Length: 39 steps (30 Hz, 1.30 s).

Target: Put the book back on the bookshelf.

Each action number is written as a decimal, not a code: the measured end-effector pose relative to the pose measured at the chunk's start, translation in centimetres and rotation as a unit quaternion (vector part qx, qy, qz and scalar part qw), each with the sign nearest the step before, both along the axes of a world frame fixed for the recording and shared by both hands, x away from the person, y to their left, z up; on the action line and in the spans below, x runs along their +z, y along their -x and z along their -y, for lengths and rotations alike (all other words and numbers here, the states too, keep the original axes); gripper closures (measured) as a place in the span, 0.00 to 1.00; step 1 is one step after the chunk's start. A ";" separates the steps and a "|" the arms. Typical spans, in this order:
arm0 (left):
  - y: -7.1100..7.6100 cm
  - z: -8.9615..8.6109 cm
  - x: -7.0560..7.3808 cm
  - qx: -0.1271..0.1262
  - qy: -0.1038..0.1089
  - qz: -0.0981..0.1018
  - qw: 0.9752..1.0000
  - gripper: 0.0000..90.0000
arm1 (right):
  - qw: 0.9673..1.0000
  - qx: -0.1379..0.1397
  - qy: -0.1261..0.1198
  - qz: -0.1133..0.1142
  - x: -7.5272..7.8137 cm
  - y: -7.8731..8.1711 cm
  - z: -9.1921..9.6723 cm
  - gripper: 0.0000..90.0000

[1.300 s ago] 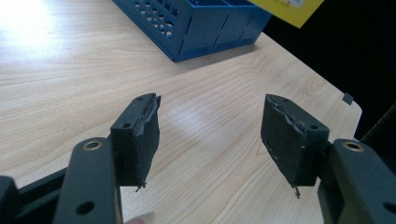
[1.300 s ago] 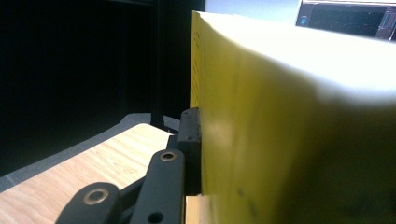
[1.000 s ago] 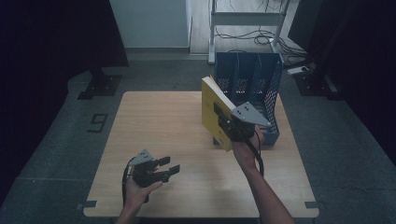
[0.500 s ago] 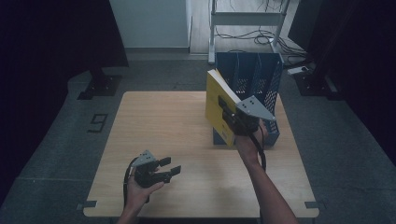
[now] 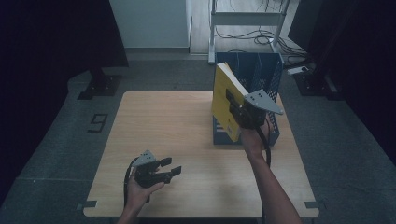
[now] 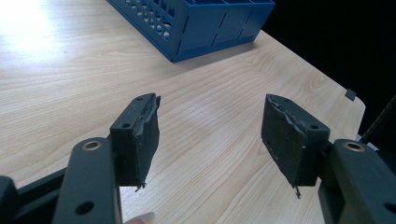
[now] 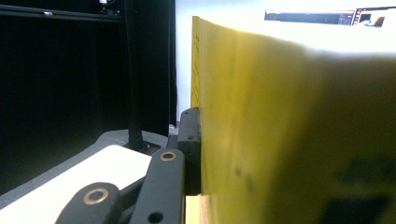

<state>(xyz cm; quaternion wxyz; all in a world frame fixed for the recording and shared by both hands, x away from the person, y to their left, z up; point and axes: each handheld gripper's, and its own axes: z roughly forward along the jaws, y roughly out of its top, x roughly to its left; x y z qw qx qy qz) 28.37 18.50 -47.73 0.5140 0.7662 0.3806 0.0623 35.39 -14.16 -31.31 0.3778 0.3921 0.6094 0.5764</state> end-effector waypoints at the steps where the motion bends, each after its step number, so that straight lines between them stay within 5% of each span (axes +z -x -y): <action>1: 0.0 0.0 0.0 0.000 0.001 0.000 1.000 0.41 | 1.000 -0.001 0.000 0.000 0.0 -0.1 0.0 0.83; 39: -0.2 -0.3 -0.2 -0.001 0.005 -0.011 1.000 0.40 | 0.998 -0.059 0.005 -0.035 -1.8 -5.9 0.1 0.83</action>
